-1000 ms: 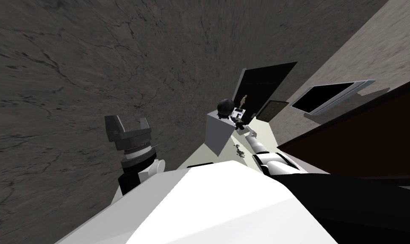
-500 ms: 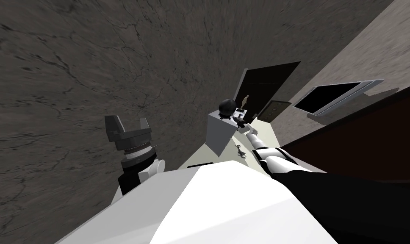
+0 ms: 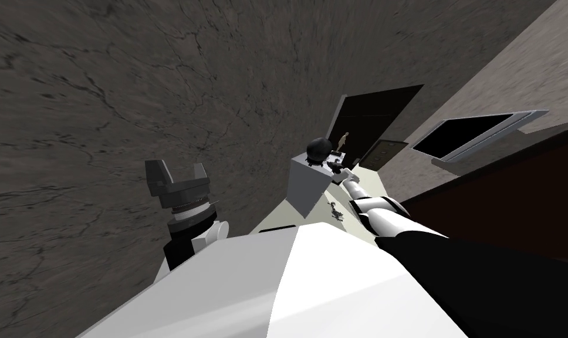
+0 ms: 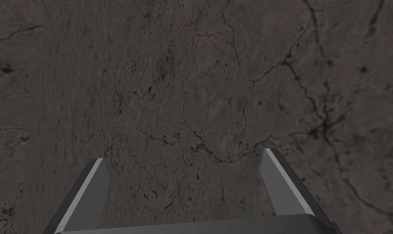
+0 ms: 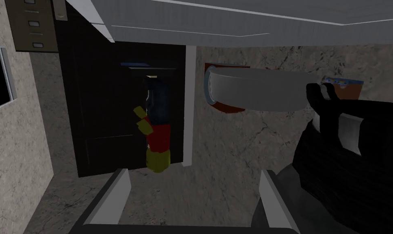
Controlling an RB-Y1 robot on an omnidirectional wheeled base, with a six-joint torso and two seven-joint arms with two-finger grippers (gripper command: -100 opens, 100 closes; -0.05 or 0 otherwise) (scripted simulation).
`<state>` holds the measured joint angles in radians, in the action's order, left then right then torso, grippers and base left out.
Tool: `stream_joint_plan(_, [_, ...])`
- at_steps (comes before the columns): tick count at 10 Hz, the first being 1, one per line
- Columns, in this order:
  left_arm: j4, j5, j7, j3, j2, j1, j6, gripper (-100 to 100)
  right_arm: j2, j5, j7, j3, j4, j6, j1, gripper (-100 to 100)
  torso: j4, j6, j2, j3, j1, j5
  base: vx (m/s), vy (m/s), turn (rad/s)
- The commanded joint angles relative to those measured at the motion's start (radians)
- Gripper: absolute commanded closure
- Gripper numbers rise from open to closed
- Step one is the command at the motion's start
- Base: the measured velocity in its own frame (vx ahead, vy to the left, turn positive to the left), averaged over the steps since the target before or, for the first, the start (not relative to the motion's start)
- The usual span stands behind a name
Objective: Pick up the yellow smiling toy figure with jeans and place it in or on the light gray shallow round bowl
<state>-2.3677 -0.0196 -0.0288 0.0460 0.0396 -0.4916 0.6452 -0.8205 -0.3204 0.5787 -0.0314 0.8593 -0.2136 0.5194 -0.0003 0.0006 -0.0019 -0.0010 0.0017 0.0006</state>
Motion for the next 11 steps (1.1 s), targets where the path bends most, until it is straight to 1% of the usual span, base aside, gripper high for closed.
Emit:
stream_joint_plan(1, [0.000, 0.000, 0.000, 0.000, 0.000, 0.000, 0.000, 0, -0.037, 0.013, 0.011, 0.034, -0.050, -0.045, 0.041, -100, 0.000, 0.000, 0.000, 0.000, 0.000, 0.000, 0.044, 0.048, 0.041])
stream_joint_plan(2, [0.000, 0.000, 0.000, 0.000, 0.000, 0.000, 0.000, 0, -0.037, 0.013, 0.011, 0.034, -0.082, -0.045, 0.041, -100, 0.000, 0.000, -0.001, 0.000, 0.000, 0.000, 0.042, 0.034, 0.016])
stream_joint_plan(3, [0.000, 0.000, 0.000, 0.000, 0.000, 0.000, 0.000, 0, -0.052, 0.012, 0.017, 0.050, -0.131, -0.062, 0.074, -100, 0.000, 0.001, 0.000, 0.000, -0.001, 0.000, 0.046, 0.039, 0.012])
stream_joint_plan(5, [0.000, 0.000, 0.000, 0.000, 0.000, 0.000, 0.000, 0, -0.052, 0.012, 0.017, 0.050, -0.137, -0.062, 0.074, -100, 0.000, 0.000, 0.000, 0.000, -0.001, 0.000, 0.027, 0.019, 0.005])
stream_joint_plan(7, [0.000, 0.000, 0.000, 0.000, 0.000, 0.000, 0.000, 0, -0.076, 0.010, 0.027, 0.080, -0.215, -0.092, 0.134, -100, 0.000, 0.000, 0.001, 0.001, -0.002, 0.000, 0.034, 0.026, 0.025])
stream_joint_plan(8, [0.000, 0.000, 0.000, 0.000, 0.000, 0.000, 0.000, 0, -0.076, 0.010, 0.027, 0.080, -0.238, -0.092, 0.134, -100, 0.000, 0.000, 0.000, 0.000, -0.001, 0.000, 0.045, 0.027, 0.009])
stream_joint_plan(9, [0.000, 0.000, 0.000, 0.000, 0.000, 0.000, 0.000, 0, -0.085, 0.009, 0.030, 0.095, -0.261, -0.105, 0.160, -100, 0.000, 0.001, 0.000, 0.000, -0.001, -0.001, 0.060, 0.030, 0.003])
stream_joint_plan(10, [0.000, 0.000, 0.000, 0.000, 0.000, 0.000, 0.000, 0, -0.085, 0.009, 0.030, 0.095, -0.282, -0.105, 0.160, -100, 0.000, 0.000, -0.001, -0.001, -0.001, 0.000, 0.048, 0.024, 0.010])
stream_joint_plan(11, [0.000, 0.000, 0.000, 0.000, 0.000, 0.000, 0.000, 0, -0.093, 0.009, 0.032, 0.108, -0.322, -0.116, 0.184, -100, 0.000, 0.000, -0.001, -0.001, -0.001, -0.001, 0.043, 0.028, 0.017])
